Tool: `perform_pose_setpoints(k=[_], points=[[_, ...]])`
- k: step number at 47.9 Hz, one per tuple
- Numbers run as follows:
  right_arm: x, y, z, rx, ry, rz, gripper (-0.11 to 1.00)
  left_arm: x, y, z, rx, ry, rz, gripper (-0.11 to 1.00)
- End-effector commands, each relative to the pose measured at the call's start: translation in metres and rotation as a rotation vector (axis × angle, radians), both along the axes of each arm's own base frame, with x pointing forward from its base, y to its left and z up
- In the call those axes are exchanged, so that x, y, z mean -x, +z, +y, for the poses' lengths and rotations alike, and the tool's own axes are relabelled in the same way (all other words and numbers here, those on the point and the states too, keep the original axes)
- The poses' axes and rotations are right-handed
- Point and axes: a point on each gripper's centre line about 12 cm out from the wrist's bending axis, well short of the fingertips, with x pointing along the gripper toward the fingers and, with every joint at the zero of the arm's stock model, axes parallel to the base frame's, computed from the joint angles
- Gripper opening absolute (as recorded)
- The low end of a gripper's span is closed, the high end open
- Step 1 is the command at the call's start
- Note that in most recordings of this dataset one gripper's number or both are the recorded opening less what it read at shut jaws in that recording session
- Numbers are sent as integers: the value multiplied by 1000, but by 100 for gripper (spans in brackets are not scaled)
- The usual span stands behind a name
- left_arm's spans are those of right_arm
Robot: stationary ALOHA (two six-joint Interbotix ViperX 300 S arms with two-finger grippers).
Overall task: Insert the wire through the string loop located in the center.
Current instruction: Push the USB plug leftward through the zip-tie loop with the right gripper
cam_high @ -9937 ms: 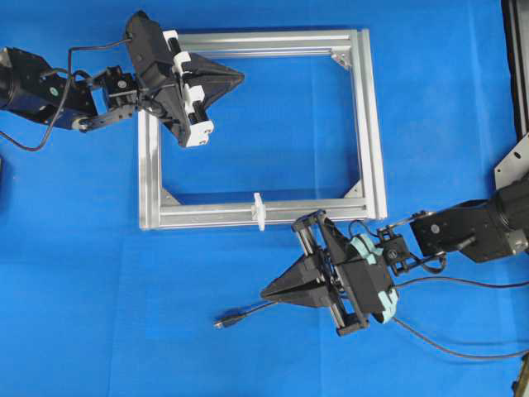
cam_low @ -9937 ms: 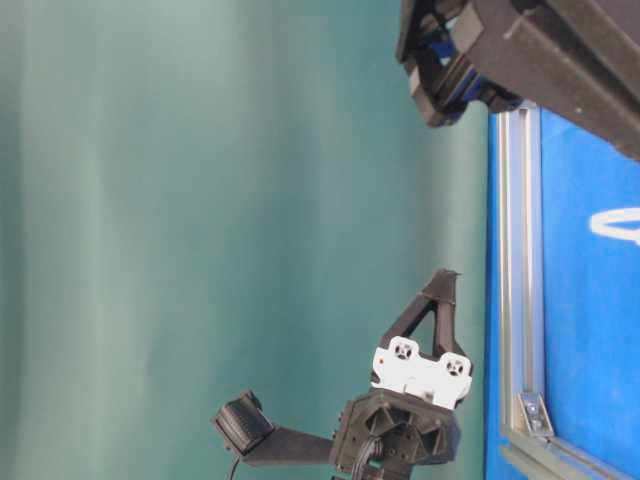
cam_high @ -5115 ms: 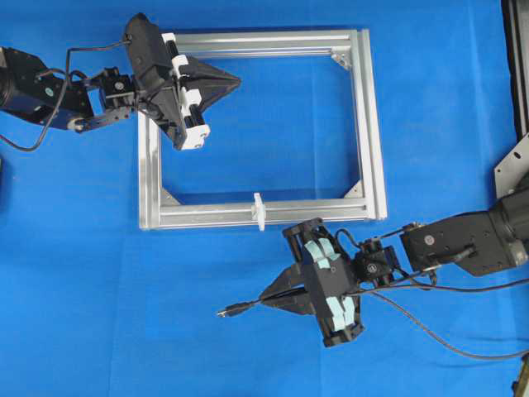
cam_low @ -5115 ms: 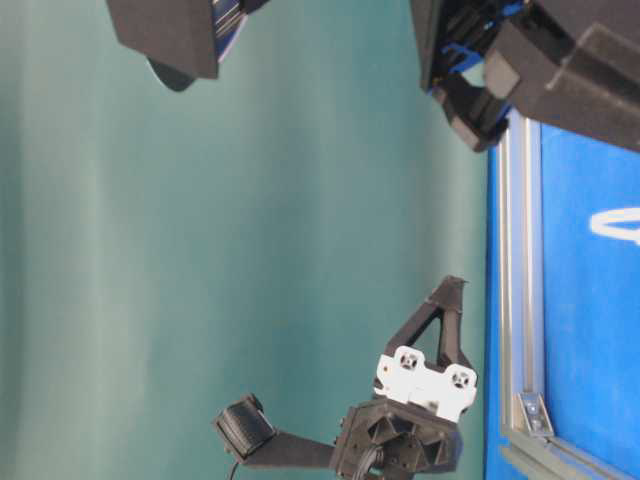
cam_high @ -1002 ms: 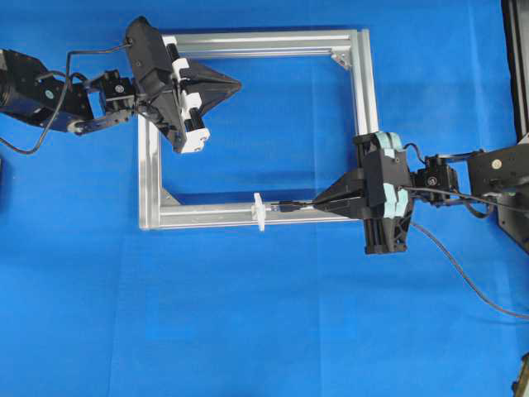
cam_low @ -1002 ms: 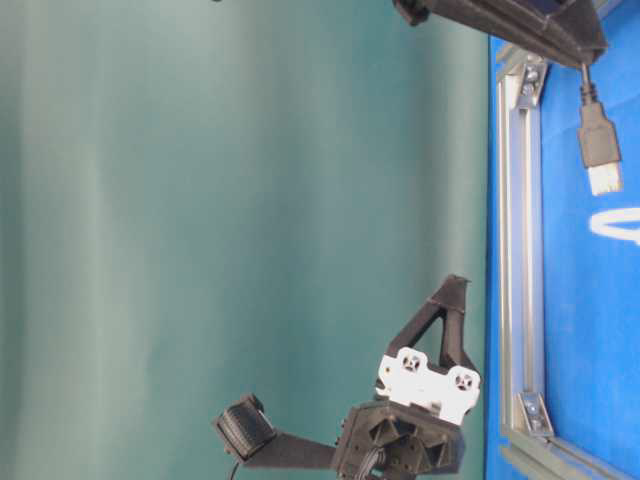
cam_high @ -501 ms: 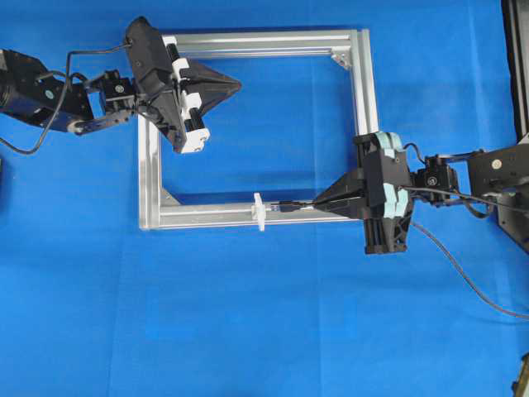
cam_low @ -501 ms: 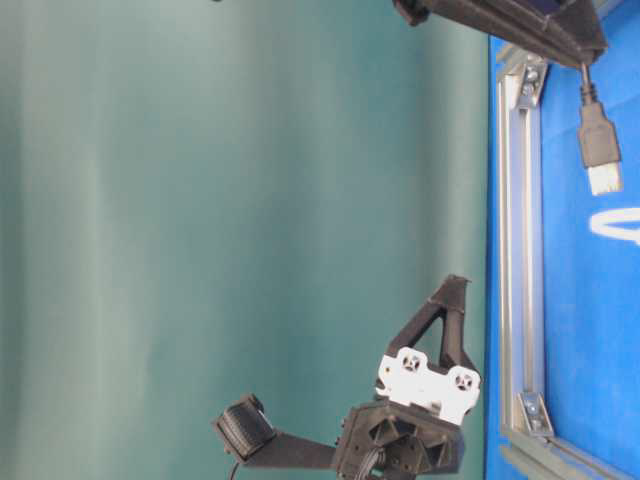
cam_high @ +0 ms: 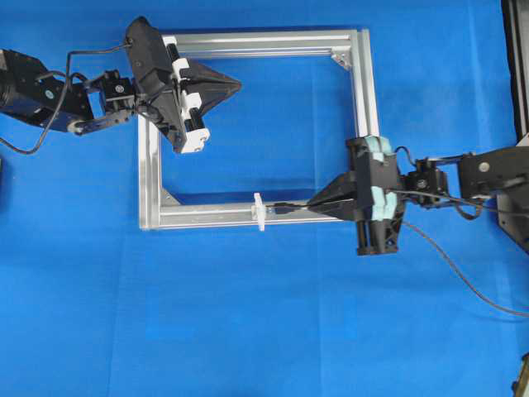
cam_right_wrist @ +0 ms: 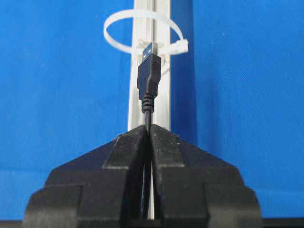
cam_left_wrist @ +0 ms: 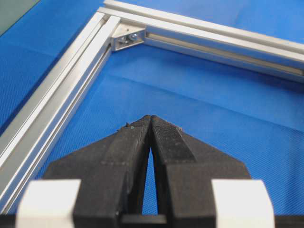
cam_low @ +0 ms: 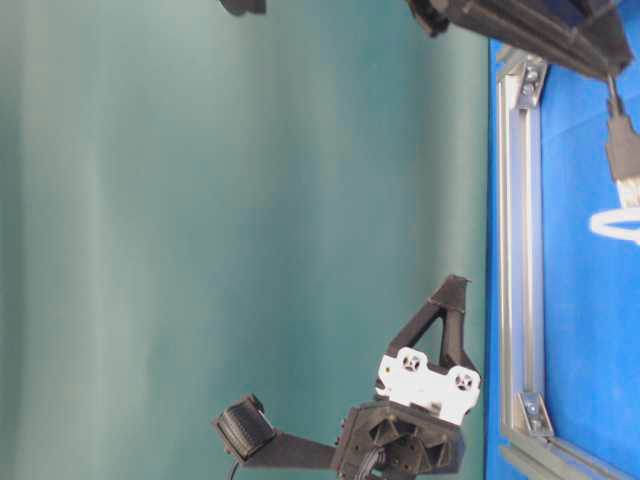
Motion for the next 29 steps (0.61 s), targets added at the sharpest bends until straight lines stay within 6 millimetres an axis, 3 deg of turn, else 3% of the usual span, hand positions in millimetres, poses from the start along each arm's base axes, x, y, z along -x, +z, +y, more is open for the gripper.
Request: perform_pose_setpoints(k=[1,29], points=[[-13,10,0,1,-1,-52,-2,-3,15,-1,-12,-5,-43,0],[-62,10,4,11,10,-84,-2,-3,15,-3,-15,-12,-47,0]])
